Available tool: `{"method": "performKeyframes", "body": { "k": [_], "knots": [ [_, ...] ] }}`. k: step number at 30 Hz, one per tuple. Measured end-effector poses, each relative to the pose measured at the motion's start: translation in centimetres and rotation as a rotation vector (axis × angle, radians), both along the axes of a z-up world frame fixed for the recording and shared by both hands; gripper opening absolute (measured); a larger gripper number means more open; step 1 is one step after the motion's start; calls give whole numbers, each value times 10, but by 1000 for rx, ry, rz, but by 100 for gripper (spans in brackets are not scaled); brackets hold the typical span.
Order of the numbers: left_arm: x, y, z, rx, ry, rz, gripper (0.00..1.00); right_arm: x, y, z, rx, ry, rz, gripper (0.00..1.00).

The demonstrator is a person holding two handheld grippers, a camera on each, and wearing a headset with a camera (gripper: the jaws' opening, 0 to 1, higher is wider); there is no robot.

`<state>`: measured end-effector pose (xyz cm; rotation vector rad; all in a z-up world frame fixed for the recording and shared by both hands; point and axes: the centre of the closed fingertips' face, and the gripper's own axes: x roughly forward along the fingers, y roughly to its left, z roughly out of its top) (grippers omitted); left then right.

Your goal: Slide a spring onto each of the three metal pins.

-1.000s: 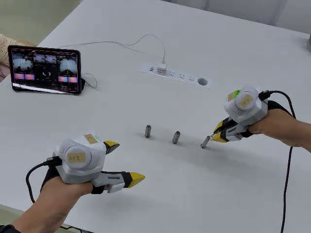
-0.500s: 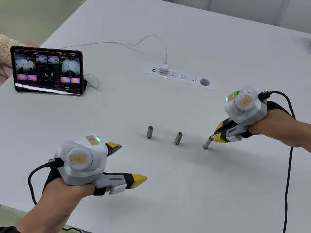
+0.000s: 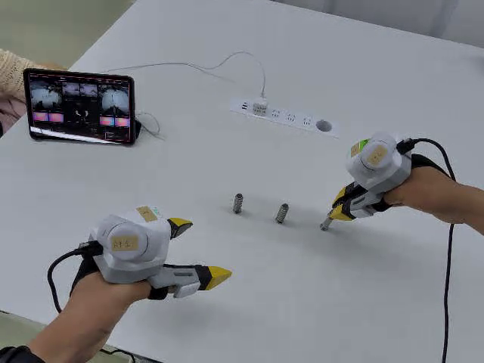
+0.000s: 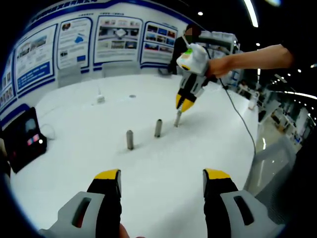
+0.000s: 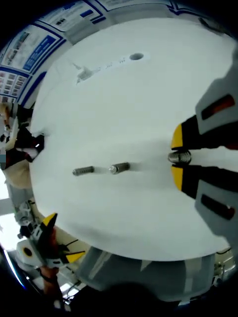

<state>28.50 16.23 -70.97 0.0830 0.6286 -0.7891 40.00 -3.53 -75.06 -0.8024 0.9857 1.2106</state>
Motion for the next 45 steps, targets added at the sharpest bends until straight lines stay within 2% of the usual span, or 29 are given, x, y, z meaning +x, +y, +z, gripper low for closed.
{"method": "performKeyframes", "body": {
  "k": [23, 36, 45],
  "knots": [
    [3, 9, 5, -8, 1, 31, 68, -1, 1, -27, -35, 5, 17, 13],
    [4, 8, 5, 0, 3, 36, 69, -2, 1, -34, -26, 18, 1, 13],
    [7, 9, 11, -10, -1, 50, 71, -2, 1, -42, -20, 26, -13, 13]
  ]
}}
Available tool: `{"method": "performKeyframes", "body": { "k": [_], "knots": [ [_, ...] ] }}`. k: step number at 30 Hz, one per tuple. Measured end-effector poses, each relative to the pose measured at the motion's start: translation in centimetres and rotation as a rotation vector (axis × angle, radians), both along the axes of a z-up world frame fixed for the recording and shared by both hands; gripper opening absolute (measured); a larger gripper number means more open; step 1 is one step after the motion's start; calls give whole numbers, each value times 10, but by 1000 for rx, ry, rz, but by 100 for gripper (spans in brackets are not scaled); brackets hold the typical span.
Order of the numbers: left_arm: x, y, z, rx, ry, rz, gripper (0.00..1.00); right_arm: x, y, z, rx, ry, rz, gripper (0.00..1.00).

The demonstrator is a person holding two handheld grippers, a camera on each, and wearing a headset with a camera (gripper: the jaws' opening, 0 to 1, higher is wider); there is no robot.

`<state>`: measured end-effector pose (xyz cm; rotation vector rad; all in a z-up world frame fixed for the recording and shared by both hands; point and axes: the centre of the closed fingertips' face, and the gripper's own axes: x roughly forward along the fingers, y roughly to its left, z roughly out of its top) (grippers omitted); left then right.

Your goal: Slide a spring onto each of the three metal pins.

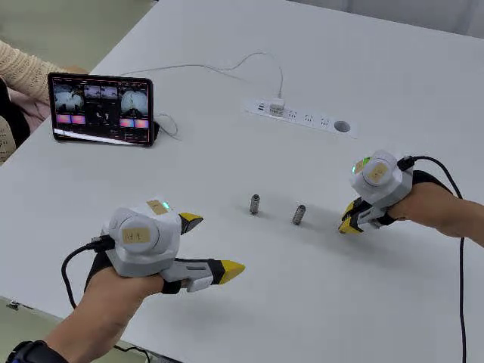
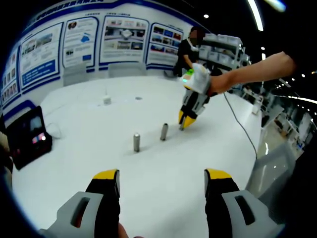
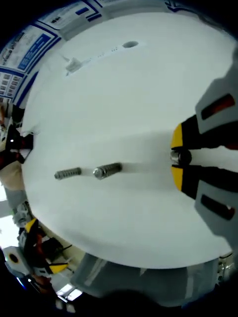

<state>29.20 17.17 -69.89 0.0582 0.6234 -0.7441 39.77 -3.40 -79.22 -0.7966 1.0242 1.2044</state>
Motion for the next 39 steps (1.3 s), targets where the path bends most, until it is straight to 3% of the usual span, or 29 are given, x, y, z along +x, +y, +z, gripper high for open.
{"method": "performKeyframes", "body": {
  "k": [7, 9, 15, 19, 25, 37, 39],
  "knots": [
    [0, 3, 3, -8, 20, 9, 68, 0, -2, -1, -1, -2, -17, 23],
    [2, 3, 7, -12, 4, 14, 69, 2, -4, 0, 2, -16, -33, 26],
    [7, 2, 15, -37, -12, 17, 68, -3, -9, 5, 52, 3, -135, 36],
    [10, 2, 18, -41, -26, 21, 71, -8, -17, 5, 69, 14, -185, 43],
    [12, 4, 21, -43, -33, 29, 75, -19, -23, 11, 139, 32, -287, 52],
    [13, 9, 20, -33, -26, 37, 80, -40, -24, 17, 210, 41, -380, 61],
    [12, 10, 23, -44, -33, 38, 77, -42, -23, 20, 226, 42, -402, 63]
  ]
}}
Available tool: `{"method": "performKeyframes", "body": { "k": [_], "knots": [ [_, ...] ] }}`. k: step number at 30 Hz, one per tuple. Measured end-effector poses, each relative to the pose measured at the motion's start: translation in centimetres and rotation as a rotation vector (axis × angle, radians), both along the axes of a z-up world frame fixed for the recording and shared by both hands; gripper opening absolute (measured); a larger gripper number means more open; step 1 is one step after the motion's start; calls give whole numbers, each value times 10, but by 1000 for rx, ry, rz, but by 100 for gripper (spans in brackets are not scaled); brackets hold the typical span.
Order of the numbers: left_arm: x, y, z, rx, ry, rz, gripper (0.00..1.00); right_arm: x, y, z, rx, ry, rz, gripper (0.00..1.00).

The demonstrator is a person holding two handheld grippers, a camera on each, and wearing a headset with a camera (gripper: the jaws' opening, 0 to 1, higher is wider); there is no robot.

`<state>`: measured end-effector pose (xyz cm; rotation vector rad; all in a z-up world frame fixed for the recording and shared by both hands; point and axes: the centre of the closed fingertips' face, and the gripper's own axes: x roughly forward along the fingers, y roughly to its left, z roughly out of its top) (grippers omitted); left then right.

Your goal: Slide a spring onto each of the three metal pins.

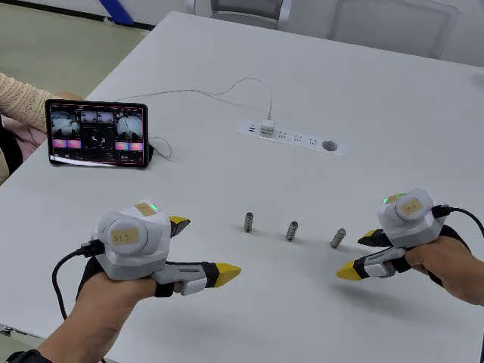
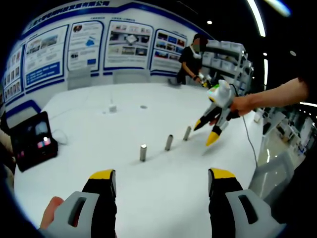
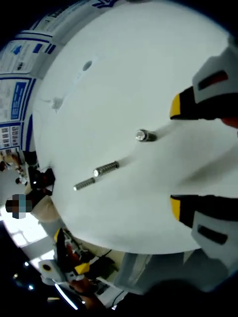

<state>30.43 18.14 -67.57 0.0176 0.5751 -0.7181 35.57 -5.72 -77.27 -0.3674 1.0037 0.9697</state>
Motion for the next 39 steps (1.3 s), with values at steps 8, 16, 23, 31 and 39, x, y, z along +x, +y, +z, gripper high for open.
{"method": "performKeyframes", "body": {
  "k": [8, 16, 23, 31, 39],
  "knots": [
    [2, 3, 5, -7, -14, 1, 80, -8, 7, 18, 86, -30, -70, 70],
    [2, 4, 8, -17, -26, -6, 81, -23, 16, 33, 170, -64, -137, 73],
    [0, 1, 6, -24, -24, -24, 82, -37, 16, 41, 214, -81, -197, 76],
    [0, -1, -1, -48, 22, -25, 85, -51, 16, 58, 288, -109, -287, 81],
    [0, 0, -7, -61, 72, -22, 86, -68, 17, 57, 317, -101, -338, 82]
  ]
}}
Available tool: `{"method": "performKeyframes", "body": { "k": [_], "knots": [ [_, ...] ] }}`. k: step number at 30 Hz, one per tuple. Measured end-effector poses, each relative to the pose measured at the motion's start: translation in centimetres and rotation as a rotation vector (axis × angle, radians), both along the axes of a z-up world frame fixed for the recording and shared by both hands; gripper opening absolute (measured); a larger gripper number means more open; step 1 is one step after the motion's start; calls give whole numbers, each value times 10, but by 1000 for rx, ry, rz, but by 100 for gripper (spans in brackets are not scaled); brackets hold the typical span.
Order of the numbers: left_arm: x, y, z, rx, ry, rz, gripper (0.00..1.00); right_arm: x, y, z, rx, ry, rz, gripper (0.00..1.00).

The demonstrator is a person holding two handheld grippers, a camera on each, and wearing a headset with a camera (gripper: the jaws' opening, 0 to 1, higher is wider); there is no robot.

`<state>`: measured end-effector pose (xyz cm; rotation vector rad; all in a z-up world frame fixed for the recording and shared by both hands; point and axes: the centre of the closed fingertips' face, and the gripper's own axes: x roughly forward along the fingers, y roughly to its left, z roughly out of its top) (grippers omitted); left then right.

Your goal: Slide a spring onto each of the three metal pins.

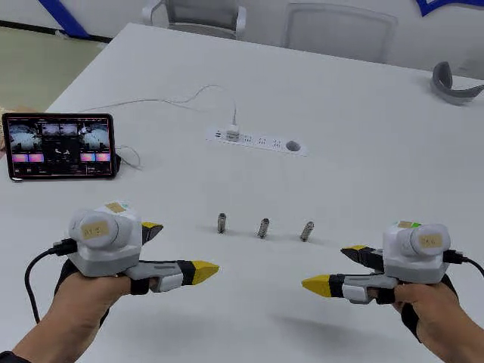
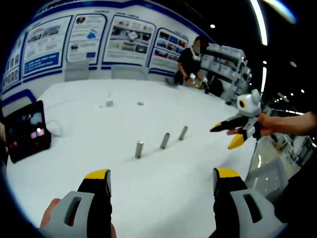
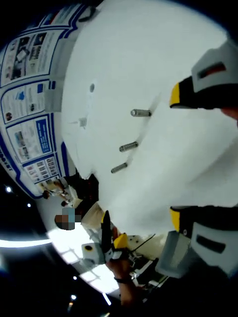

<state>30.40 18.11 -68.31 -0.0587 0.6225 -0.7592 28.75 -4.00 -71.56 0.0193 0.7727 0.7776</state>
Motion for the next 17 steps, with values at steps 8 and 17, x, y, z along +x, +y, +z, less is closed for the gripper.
{"method": "performKeyframes", "body": {
  "k": [8, 17],
  "knots": [
    [-2, 1, -4, 6, 20, -9, 88, -10, 0, 0, 17, 3, -24, 84],
    [-3, 4, -6, 12, 14, -9, 89, -12, 0, 5, 33, -11, -41, 86]
  ]
}}
